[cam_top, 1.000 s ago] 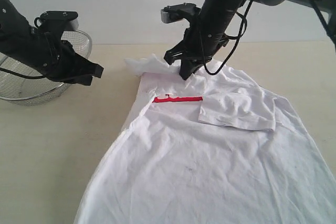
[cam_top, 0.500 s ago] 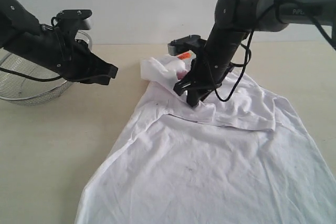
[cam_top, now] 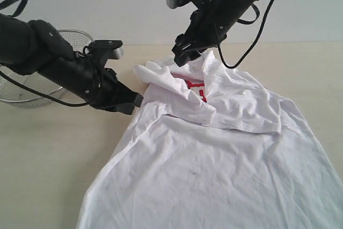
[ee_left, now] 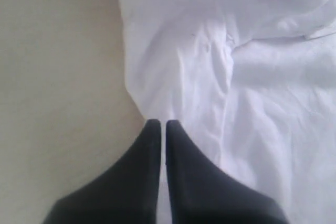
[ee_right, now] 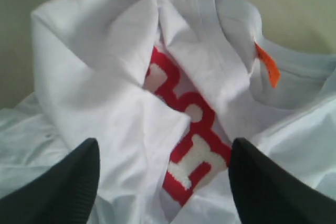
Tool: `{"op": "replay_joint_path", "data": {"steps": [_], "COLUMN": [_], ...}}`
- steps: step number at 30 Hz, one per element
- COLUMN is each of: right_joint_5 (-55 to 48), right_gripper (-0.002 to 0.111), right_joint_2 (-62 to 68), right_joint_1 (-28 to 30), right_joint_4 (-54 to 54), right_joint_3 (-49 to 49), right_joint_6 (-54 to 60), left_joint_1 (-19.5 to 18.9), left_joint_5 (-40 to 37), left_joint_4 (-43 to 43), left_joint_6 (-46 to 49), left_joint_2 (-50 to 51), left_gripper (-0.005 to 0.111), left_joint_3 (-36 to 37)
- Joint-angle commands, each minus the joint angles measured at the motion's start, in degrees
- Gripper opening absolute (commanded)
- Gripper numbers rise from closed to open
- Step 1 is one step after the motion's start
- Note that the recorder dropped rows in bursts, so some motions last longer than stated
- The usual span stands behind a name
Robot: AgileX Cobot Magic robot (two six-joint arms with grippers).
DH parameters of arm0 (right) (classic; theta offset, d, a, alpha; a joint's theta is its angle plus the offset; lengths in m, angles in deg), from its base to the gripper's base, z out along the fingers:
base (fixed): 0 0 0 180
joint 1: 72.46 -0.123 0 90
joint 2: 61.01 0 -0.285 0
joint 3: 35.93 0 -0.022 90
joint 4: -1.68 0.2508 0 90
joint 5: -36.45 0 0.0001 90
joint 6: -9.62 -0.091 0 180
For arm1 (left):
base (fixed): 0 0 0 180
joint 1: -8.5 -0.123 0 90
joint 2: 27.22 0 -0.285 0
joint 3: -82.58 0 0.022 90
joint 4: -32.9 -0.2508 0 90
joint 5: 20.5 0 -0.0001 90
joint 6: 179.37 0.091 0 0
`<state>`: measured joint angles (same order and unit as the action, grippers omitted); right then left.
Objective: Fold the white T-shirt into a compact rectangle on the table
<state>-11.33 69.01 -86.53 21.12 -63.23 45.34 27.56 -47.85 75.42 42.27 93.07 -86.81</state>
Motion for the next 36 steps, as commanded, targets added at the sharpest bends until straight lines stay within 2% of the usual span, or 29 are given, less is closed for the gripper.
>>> {"op": "replay_joint_path", "data": {"steps": [1, 10, 16, 29, 31, 36], "right_joint_5": [1.96, 2.18, 9.13, 15.96, 17.08, 18.44], "right_gripper": [0.052, 0.051, 0.051, 0.05, 0.041, 0.0], "right_joint_2": [-0.46, 2.83, 4.27, 8.08, 8.52, 9.0], "right_joint_1": [0.22, -2.73, -5.85, -6.56, -6.56, -6.56], "right_joint_4": [8.58, 10.72, 10.21, 10.3, 9.97, 8.51], "right_joint_3": [-0.13, -0.13, -0.13, -0.13, -0.13, -0.13], "right_joint_6": [7.73, 10.3, 11.37, 8.62, 8.51, 8.51], "left_joint_1": [1.45, 1.52, 1.52, 1.67, 1.67, 1.67], "left_joint_5": [0.7, 3.86, 4.24, 3.39, 3.39, 3.22], "left_joint_4": [2.64, 2.64, 3.12, 4.68, 4.68, 4.68], "left_joint_6": [0.23, -1.37, -1.37, -1.37, -1.37, -1.37], "left_joint_2": [0.19, 0.76, 0.76, 0.76, 0.76, 0.76], "left_gripper": [0.004, 0.004, 0.004, 0.004, 0.004, 0.004], "left_joint_3": [0.22, 3.87, 6.39, 6.48, 6.48, 6.48]}}
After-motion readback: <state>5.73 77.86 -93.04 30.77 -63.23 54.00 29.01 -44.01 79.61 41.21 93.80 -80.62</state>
